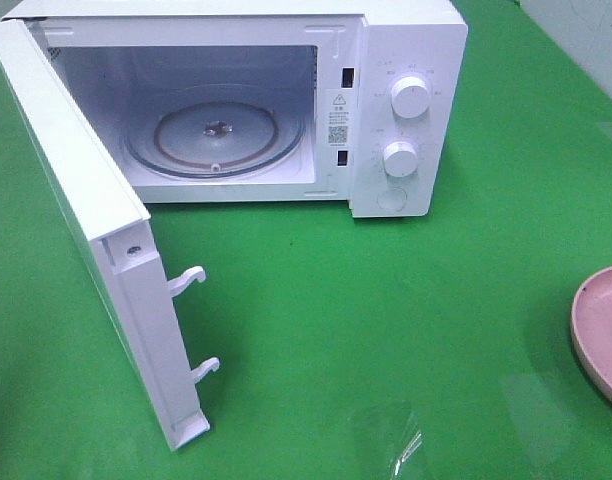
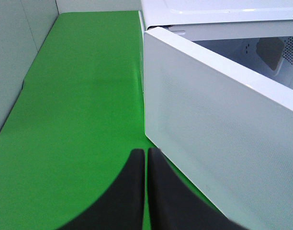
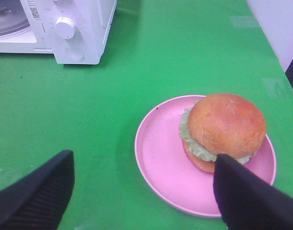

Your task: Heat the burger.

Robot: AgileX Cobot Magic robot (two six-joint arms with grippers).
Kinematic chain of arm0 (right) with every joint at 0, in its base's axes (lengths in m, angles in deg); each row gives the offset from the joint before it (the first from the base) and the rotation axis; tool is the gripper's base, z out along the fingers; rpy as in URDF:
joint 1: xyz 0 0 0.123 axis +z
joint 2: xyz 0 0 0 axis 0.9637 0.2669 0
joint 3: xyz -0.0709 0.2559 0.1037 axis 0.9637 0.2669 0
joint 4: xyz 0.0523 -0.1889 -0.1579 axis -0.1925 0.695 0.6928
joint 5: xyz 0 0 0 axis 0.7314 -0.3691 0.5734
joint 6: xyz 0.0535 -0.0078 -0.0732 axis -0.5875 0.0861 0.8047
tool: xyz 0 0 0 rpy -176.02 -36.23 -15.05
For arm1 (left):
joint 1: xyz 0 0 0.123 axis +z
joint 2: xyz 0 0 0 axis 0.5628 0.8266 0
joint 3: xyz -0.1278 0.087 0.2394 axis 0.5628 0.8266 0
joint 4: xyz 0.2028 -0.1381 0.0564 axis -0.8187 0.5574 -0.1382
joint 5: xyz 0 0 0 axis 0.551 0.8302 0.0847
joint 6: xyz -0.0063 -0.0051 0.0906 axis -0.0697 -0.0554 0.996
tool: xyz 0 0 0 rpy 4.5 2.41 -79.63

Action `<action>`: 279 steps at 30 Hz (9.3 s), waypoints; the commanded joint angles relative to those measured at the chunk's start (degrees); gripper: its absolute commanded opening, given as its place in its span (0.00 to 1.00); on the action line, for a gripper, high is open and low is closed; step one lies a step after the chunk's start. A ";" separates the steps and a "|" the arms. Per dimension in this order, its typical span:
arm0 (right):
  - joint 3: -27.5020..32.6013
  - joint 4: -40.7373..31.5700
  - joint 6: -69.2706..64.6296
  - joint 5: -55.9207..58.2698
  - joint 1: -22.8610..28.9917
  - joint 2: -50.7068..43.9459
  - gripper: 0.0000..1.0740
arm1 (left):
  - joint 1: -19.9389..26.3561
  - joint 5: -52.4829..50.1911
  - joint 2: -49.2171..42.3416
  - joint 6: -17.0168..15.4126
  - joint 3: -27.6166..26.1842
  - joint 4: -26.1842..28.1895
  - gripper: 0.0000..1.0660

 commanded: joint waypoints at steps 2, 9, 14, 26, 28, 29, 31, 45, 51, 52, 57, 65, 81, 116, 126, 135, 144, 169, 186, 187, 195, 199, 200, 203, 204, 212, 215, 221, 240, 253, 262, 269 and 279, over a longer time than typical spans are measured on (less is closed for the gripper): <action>0.17 -0.34 0.29 -0.63 -0.34 -1.55 0.71 | 0.17 -20.86 6.07 1.20 5.67 0.57 0.00; 0.17 -0.34 0.29 -0.63 -0.34 -1.55 0.71 | 0.06 -47.67 12.32 0.97 15.81 0.69 0.00; 0.17 -0.34 0.29 -0.63 -0.34 -1.55 0.71 | 0.06 -56.95 17.30 -0.11 19.08 0.57 0.00; 0.17 -0.34 0.29 -0.63 -0.34 -1.55 0.71 | 0.06 -74.37 38.45 -18.51 19.48 -20.34 0.00; 0.17 -0.34 0.29 -0.63 -0.34 -1.55 0.71 | 0.06 -78.04 41.48 -20.23 19.48 -24.64 0.00; 0.17 -0.34 0.29 -0.63 -0.34 -1.55 0.71 | 0.06 -79.81 42.80 -20.57 19.48 -26.24 0.00; 0.17 -0.34 0.29 -0.63 -0.34 -1.55 0.71 | 0.06 -83.88 45.78 -20.97 19.48 -29.85 0.00; 0.17 -0.34 0.29 -0.63 -0.34 -1.55 0.71 | -6.93 -86.63 58.44 -26.59 14.32 -36.38 0.00; 0.17 -0.34 0.29 -0.63 -0.34 -1.55 0.71 | -14.61 -86.63 63.14 -19.60 13.24 -26.93 0.00; 0.17 -0.34 0.29 -0.63 -0.34 -1.55 0.71 | -14.61 -86.63 63.14 -19.60 13.24 -26.93 0.00; 0.17 -0.34 0.29 -0.63 -0.34 -1.55 0.71 | -19.25 -86.57 65.43 -16.67 11.06 -21.03 0.00; 0.17 -0.34 0.29 -0.63 -0.34 -1.55 0.71 | -24.98 -86.23 70.02 -13.98 6.07 -13.87 0.00; 0.17 -0.34 0.29 -0.63 -0.34 -1.55 0.71 | -30.77 -82.91 78.61 -12.61 -5.21 -7.28 0.00; 0.17 -0.34 0.29 -0.63 -0.34 -1.55 0.70 | -38.04 -72.82 93.56 5.21 -32.37 16.79 0.00; 0.17 -0.34 0.29 -0.63 -0.34 -1.55 0.70 | -37.18 -72.82 94.54 8.14 -34.61 21.03 0.00; 0.17 -0.34 0.29 -0.63 -0.34 -1.55 0.70 | -38.16 -66.29 93.33 8.71 -34.49 20.91 0.00; 0.17 -0.34 0.29 -0.63 -0.34 -1.55 0.70 | -41.14 -49.50 89.21 8.71 -34.49 20.74 0.00; 0.17 -0.34 0.29 -0.63 -0.34 -1.55 0.70 | -41.65 14.78 79.13 7.39 -34.61 19.60 0.94; 0.17 -0.34 0.29 -0.63 -0.34 -1.55 0.70 | -25.38 31.80 65.20 0.52 -34.55 14.27 0.94; 0.17 -0.34 0.29 -0.63 -0.34 -1.55 0.70 | -23.61 32.66 64.17 0.52 -34.55 14.09 0.94; 0.17 -0.34 0.29 -0.63 -0.34 -1.55 0.70 | -9.63 38.45 55.92 0.52 -34.55 11.63 0.94; 0.17 -0.34 0.29 -0.63 -0.34 -1.55 0.70 | -2.92 40.68 51.57 0.52 -34.55 9.63 0.94; 0.17 -0.34 0.29 -0.63 -0.34 -1.55 0.70 | 0.57 40.74 49.27 0.52 -34.55 7.85 0.94; 0.17 -0.34 0.29 -0.63 -0.34 -1.55 0.70 | 3.61 40.68 47.15 0.52 -34.55 6.25 0.94; 0.17 -0.34 0.29 -0.63 -0.34 -1.55 0.70 | 6.65 40.68 44.92 0.80 -34.55 5.33 0.94; 0.17 -0.34 0.29 -0.63 -0.34 -1.55 0.70 | 8.14 39.42 38.27 1.09 -31.57 5.61 0.94; 0.17 -0.34 0.29 -0.63 -0.34 -1.55 0.70 | 8.14 36.84 32.89 1.20 -25.21 5.04 0.94; 0.17 -0.34 0.29 -0.63 -0.34 -1.55 0.70 | 8.14 32.66 23.32 1.20 -16.27 4.81 0.94; 0.17 -0.34 0.29 -0.63 -0.34 -1.55 0.70 | 8.14 27.56 -6.07 1.38 0.46 2.29 0.94; 0.17 -0.34 0.29 -0.63 -0.34 -1.55 0.70 | 7.91 27.44 -21.94 0.97 0.29 1.72 0.94; 0.17 -0.34 0.29 -0.63 -0.34 -1.43 0.70 | 7.91 27.16 -22.12 0.97 0.40 2.01 0.94; 0.17 -0.34 0.29 -0.63 -0.34 -1.43 0.70 | 7.91 27.16 -22.00 0.97 0.40 2.01 0.94; 0.17 -0.34 0.29 -0.63 -0.34 -1.43 0.70 | 7.91 27.16 -22.00 0.97 0.40 2.01 0.94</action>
